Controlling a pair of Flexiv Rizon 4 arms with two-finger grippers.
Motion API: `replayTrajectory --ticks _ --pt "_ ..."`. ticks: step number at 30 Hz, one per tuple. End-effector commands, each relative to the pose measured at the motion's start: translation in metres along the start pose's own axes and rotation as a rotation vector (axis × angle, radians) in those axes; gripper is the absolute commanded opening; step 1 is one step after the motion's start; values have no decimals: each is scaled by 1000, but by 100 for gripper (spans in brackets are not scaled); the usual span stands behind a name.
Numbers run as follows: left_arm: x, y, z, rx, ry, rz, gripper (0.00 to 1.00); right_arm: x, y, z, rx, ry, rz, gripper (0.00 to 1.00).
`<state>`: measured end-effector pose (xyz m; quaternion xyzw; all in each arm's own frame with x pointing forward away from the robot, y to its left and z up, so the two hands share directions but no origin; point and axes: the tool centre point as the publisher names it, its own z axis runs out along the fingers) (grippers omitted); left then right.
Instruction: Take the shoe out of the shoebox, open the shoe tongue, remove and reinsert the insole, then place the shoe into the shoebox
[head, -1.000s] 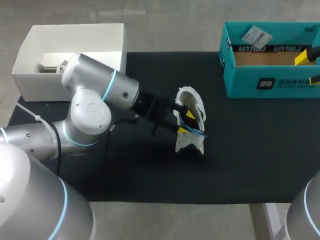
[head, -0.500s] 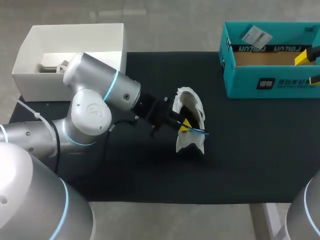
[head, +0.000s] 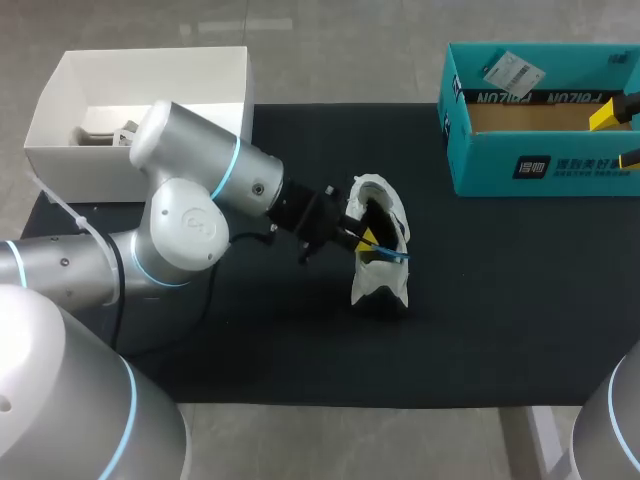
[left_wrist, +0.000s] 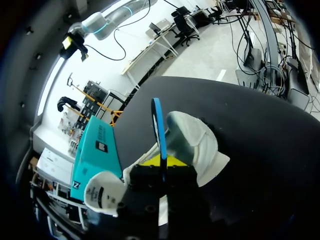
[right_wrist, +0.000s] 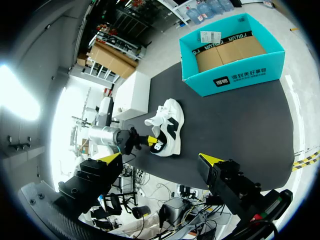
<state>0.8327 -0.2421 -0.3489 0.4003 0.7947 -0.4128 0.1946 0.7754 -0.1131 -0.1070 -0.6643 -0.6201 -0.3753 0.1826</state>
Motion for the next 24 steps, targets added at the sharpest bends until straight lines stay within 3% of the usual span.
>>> replayTrajectory --ticks 1,16,20,22,24 --pt "0 6 7 -14 14 0 0 0 -1 1 -1 -3 1 100" --pt "0 9 6 -58 -3 -5 0 0 -1 1 -1 -3 1 100" --pt "1 -5 -1 -31 -11 -10 60 0 -1 1 -1 -3 1 100" --pt "3 -9 -3 -28 -8 -8 69 0 -1 1 -1 -3 1 100" --pt "5 -10 -4 -25 -3 -6 61 0 -1 1 -1 -3 1 100"
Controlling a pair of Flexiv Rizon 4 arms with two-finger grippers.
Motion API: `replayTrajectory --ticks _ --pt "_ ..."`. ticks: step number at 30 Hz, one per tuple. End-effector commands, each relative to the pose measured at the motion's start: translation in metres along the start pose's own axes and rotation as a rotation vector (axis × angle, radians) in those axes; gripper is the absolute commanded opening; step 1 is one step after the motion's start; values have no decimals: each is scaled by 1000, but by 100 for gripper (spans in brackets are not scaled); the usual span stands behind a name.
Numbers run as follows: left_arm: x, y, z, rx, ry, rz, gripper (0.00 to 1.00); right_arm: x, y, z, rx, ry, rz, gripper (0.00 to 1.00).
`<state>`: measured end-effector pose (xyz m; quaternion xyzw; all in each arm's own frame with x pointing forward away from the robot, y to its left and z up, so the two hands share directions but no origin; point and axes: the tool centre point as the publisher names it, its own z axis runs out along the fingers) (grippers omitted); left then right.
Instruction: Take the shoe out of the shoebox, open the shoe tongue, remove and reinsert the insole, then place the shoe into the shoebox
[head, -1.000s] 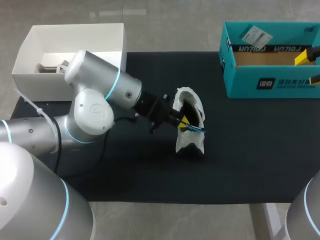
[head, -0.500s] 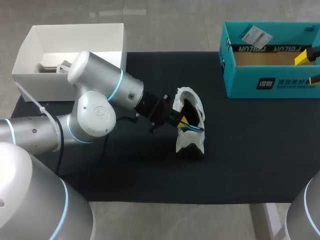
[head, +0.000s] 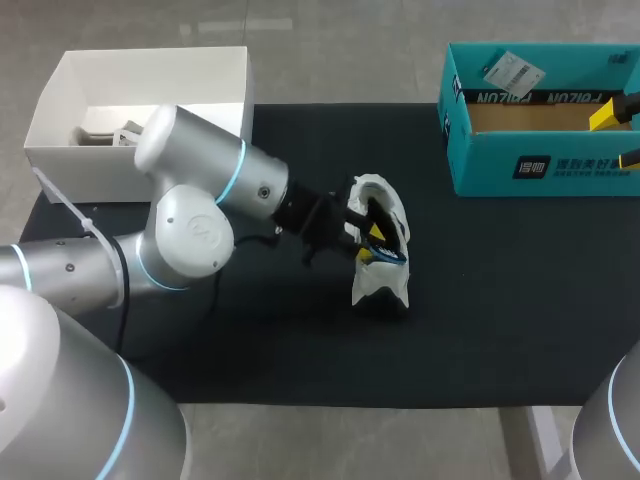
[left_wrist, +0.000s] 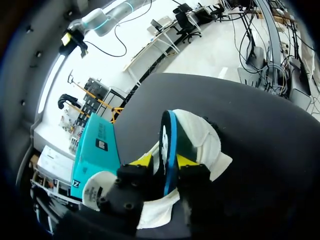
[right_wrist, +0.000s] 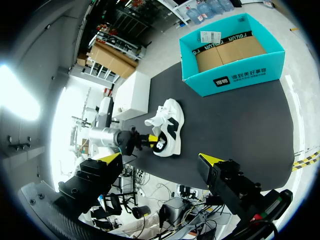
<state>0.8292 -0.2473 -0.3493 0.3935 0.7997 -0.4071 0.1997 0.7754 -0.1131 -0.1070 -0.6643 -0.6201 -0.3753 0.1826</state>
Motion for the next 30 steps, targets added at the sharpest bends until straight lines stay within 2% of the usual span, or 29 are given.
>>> replayTrajectory --ticks 1,2,6,11,13,15,30 --pt "5 -7 -10 -4 5 3 54 0 -1 1 -1 -3 1 100" --pt "6 -9 -11 -2 4 5 47 0 -1 1 -1 -3 1 100" --pt "5 -16 -12 12 -4 16 46 0 -1 1 -1 -3 1 100" --pt "7 -24 -8 35 4 26 37 0 -1 1 -1 -3 1 100" --pt "7 -26 -7 38 6 29 25 0 -1 1 -1 -3 1 100" --pt "7 -26 -5 43 8 34 0 0 -1 1 -1 -3 1 100" --pt "3 -1 7 -10 32 50 0 0 -1 1 -1 -3 1 100"
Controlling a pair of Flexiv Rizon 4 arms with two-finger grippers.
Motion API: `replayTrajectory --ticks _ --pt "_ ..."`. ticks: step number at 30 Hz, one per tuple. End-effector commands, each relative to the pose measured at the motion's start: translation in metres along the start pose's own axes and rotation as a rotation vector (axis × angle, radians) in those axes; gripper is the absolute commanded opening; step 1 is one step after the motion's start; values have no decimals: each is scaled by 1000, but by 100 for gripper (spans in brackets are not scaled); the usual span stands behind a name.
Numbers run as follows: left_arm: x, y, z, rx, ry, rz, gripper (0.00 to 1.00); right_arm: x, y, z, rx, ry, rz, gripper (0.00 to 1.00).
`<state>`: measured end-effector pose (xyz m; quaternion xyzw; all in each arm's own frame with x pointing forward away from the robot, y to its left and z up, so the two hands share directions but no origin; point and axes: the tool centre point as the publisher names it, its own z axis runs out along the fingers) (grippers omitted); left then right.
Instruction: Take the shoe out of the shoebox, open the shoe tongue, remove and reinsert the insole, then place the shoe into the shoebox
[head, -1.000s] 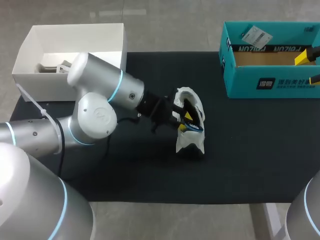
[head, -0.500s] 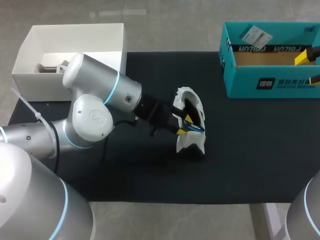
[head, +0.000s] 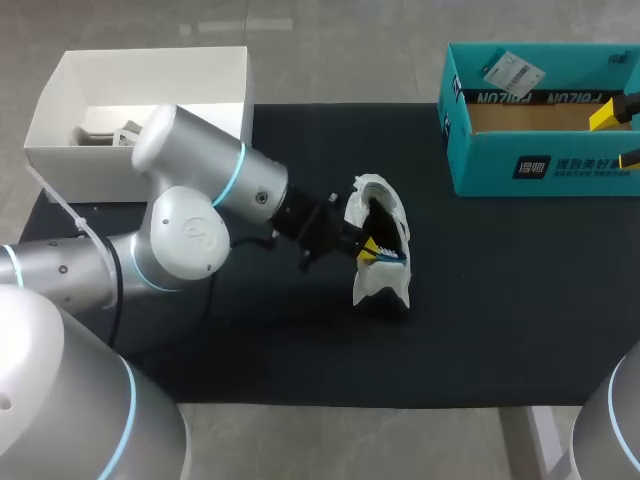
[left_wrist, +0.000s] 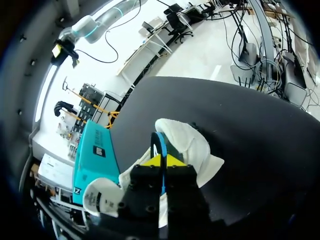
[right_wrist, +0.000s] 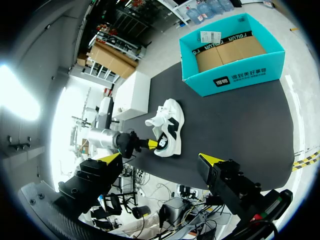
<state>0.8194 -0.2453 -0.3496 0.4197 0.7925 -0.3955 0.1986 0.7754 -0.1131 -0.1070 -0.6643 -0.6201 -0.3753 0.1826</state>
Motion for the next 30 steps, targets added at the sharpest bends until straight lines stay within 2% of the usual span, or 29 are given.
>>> replayTrajectory --ticks 1,9,16,20,21,22,23,24,27,30 --pt "-5 8 9 -9 1 -3 0 0 -1 1 -1 -3 1 100" --pt "-6 18 16 -11 7 -35 0 0 -1 1 -1 -3 1 100" --pt "0 14 21 11 20 -46 0 0 -1 1 -1 -3 1 100" --pt "2 11 14 14 25 -50 0 0 -1 1 -1 -3 1 100" --pt "1 10 10 16 22 -51 3 0 -1 1 -1 -3 1 100" --pt "1 9 7 16 21 -51 14 0 -1 1 -1 -3 1 100" --pt "0 7 4 14 19 -50 33 0 -1 1 -1 -3 1 100" --pt "-1 6 2 14 14 -50 45 0 -1 1 -1 -3 1 100" --pt "-3 1 -5 19 1 -43 48 0 -1 1 -1 -3 1 100" --pt "-4 -5 -7 24 0 -31 45 0 -1 1 -1 -3 1 100"
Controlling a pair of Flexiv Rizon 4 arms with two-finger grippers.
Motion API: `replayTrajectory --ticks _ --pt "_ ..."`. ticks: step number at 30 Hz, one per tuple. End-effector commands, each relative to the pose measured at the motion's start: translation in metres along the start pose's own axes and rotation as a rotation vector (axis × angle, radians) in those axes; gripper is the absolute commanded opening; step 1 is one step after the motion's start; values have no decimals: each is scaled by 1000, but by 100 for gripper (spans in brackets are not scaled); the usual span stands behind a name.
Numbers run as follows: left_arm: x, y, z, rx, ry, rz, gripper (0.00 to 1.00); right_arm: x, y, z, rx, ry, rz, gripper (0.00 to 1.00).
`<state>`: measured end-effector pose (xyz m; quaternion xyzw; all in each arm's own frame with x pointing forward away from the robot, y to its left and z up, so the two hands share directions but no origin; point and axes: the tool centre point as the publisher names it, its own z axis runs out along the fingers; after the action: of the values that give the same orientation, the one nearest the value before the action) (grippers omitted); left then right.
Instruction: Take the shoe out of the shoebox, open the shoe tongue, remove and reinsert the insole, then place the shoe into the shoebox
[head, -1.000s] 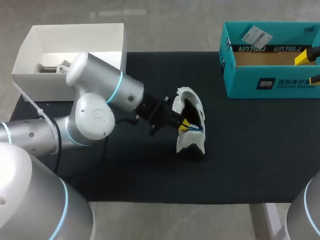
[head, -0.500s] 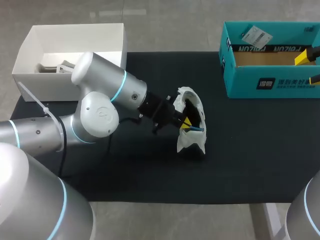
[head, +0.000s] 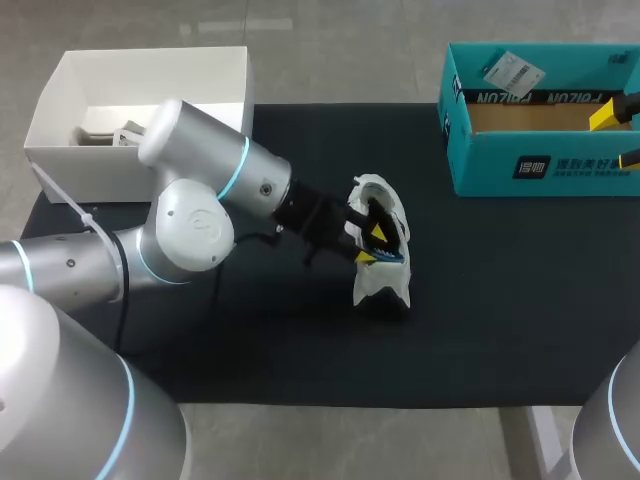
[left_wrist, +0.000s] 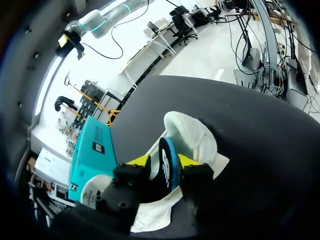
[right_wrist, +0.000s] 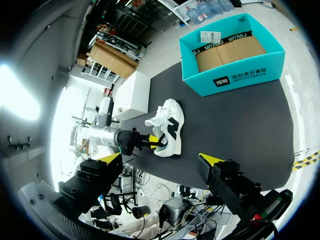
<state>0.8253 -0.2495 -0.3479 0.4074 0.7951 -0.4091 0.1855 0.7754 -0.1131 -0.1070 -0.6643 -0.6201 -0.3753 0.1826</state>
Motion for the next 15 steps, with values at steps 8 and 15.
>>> replayTrajectory --ticks 8,15 --pt "4 -7 -1 11 11 7 4 0 -1 1 -1 -3 1 100" --pt "1 -14 -6 -3 109 52 0 0 -1 1 -1 -3 1 100"
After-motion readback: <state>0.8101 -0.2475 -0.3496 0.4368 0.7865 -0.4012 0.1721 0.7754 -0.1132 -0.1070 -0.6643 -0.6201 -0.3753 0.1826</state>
